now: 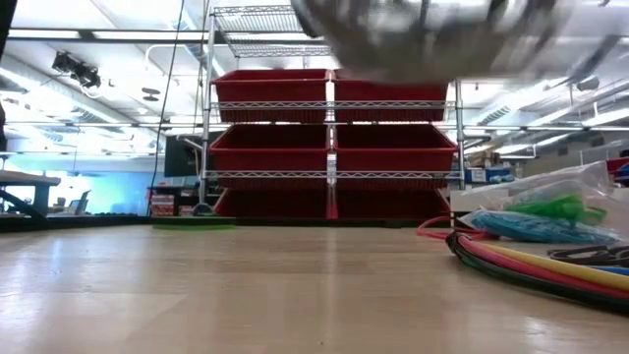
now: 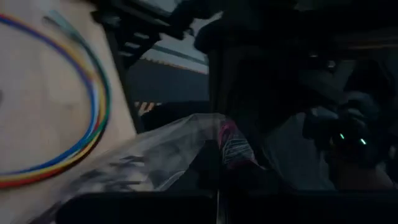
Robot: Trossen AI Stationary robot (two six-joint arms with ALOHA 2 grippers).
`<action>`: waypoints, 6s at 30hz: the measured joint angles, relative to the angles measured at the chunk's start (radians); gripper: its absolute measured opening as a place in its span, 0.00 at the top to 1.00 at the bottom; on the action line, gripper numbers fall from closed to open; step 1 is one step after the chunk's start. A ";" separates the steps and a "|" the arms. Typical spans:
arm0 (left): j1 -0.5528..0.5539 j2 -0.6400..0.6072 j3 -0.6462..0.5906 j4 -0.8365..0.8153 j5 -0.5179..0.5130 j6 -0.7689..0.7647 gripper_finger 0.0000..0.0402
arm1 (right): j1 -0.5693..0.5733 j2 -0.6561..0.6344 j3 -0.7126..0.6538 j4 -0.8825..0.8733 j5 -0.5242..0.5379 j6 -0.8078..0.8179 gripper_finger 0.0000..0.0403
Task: Sort rubber bands
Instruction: Put the black rubber band into the transparent zip bag
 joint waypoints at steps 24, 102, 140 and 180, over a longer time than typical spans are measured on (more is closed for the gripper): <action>-0.013 0.003 -0.002 0.092 0.034 0.112 0.98 | 0.018 -0.003 0.000 0.095 0.127 0.018 0.97; 0.197 0.001 -0.046 0.137 -0.399 -0.022 0.98 | 0.215 -0.018 -0.383 0.060 0.732 0.832 0.86; 0.156 0.002 -0.047 0.099 -0.264 -0.043 0.98 | 0.094 -0.018 -0.393 -0.324 0.328 1.038 0.97; 0.058 -0.086 -0.045 0.107 -0.268 0.329 0.18 | 0.035 -0.200 -0.282 -0.139 -0.345 0.661 1.00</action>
